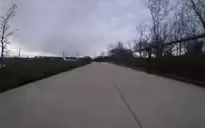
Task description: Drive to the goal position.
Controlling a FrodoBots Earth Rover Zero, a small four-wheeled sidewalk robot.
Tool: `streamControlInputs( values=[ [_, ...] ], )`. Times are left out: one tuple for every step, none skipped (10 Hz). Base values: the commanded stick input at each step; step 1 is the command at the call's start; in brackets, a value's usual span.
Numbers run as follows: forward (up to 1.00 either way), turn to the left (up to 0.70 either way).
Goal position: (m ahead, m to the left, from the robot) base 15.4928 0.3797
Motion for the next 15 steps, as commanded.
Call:
streamControlInputs(
  values=[
    [1.00,0.00],
    [1.00,0.00],
    [1.00,0.00],
    [1.00,0.00],
    [1.00,0.00],
    [1.00,0.00],
    [1.00,0.00],
    [1.00,0.00],
    [1.00,-0.05],
    [1.00,-0.14],
    [1.00,-0.22],
    [1.00,-0.32],
    [1.00,-0.21],
    [1.00,-0.02],
    [1.00,0.00]
  ],
)
